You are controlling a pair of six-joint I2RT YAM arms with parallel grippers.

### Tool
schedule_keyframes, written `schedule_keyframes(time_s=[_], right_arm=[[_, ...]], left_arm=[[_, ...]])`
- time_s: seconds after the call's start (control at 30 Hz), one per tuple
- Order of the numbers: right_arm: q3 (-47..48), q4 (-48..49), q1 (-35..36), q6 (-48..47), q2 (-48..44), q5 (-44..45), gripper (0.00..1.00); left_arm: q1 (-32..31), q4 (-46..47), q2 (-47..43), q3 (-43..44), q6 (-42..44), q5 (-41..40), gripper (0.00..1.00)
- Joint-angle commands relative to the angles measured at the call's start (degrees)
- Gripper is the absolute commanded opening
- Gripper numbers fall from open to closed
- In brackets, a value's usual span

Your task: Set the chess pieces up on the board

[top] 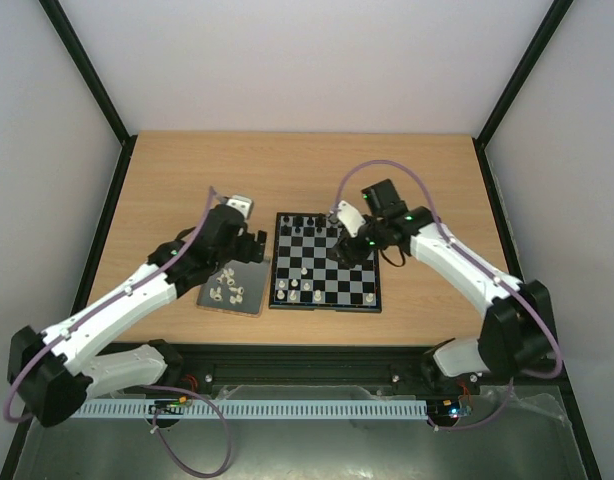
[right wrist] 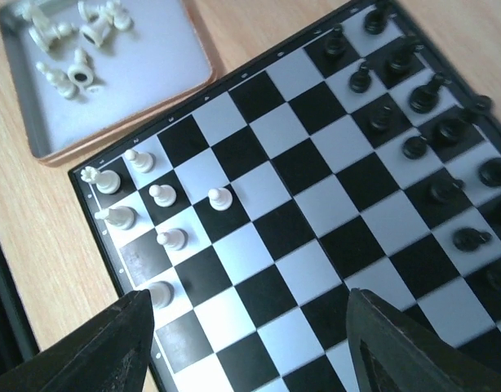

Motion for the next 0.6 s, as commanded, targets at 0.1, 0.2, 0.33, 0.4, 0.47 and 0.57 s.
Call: schedule_keyframes(time_s=[0.1,0.2,0.33,0.4,0.47,0.57], right_arm=[[7.86,-5.10,6.78,1.18,12.63,9.95,0.59],[10.40,-5.80,8.44,1.62,16.79,11.82,0.53],[12.91,-6.76,9.79,1.65,21.34,11.69,0.48],[13.51,-6.92,10.64,1.38,22.69,11.51,0.48],[14.07,-6.68,11.34,1.31,24.00,11.69,0.48],[15.04,-6.84,12.38,1.45,25.84,11.28,0.48]], left_arm=[[7.09,0.67,-1.40,-6.39,-9.55,-9.83,0.99],[8.29,-0.60,2.00,-4.55,-6.65,-4.16,0.99],[9.86,-1.12,2.92,-3.20,-5.72,-1.78,0.99],[10.80,-0.85,2.54,-3.95,-5.72,-0.22,0.99],[10.84,-0.93,2.18,-4.41,-5.51,0.01,0.99],[10.84,-0.72,1.30,-4.81,-4.84,-0.12,0.99]])
